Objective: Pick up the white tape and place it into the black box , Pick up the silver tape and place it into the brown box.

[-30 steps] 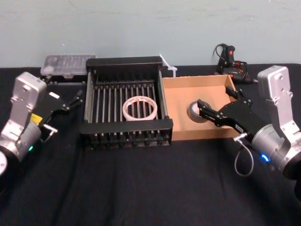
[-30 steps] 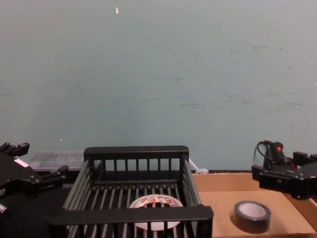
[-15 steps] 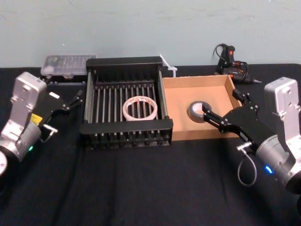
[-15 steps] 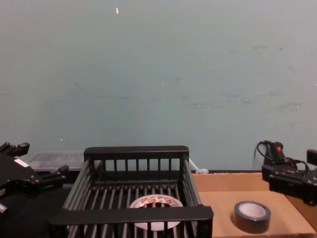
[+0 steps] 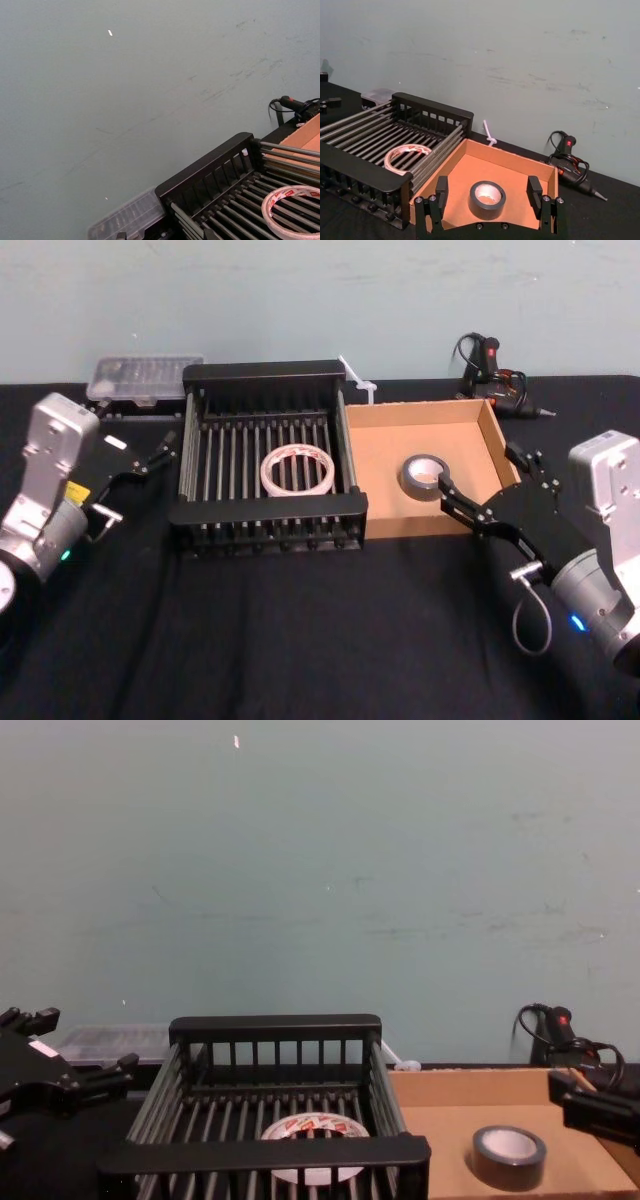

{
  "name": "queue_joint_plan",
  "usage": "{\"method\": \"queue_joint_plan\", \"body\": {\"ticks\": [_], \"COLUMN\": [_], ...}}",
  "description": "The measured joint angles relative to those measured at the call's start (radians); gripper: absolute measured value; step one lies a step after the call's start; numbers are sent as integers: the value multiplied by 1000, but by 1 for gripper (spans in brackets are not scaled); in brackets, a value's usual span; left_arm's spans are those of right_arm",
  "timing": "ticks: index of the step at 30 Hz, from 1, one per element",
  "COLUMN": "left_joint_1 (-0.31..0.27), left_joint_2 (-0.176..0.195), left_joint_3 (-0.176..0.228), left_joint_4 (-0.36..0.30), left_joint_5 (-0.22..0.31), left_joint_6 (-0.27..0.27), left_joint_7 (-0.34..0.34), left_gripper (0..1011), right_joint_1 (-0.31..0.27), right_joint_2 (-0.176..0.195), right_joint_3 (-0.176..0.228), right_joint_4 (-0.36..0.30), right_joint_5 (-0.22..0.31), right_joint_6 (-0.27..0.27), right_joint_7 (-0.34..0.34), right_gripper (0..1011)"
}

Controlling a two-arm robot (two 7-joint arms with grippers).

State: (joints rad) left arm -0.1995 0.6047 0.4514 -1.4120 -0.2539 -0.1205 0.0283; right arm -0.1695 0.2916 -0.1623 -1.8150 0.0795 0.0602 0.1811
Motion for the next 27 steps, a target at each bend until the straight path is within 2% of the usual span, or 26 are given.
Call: {"method": "queue_joint_plan", "body": {"ticks": [10, 27], "left_joint_1": [0, 0], "left_joint_2": [0, 0], "left_joint_3": [0, 0], "left_joint_4": [0, 0], "left_joint_5": [0, 0], "left_joint_6": [0, 0], "left_joint_7": [0, 0], "left_gripper": [1001, 1001], "right_joint_1": [17, 13], "right_joint_2": [-21, -21], "right_joint_3": [5, 5], "right_joint_4": [39, 36], "right_joint_5": [4, 4], "right_joint_6": [-7, -6], "right_joint_7": [22, 18], "right_gripper": [1002, 1002]}}
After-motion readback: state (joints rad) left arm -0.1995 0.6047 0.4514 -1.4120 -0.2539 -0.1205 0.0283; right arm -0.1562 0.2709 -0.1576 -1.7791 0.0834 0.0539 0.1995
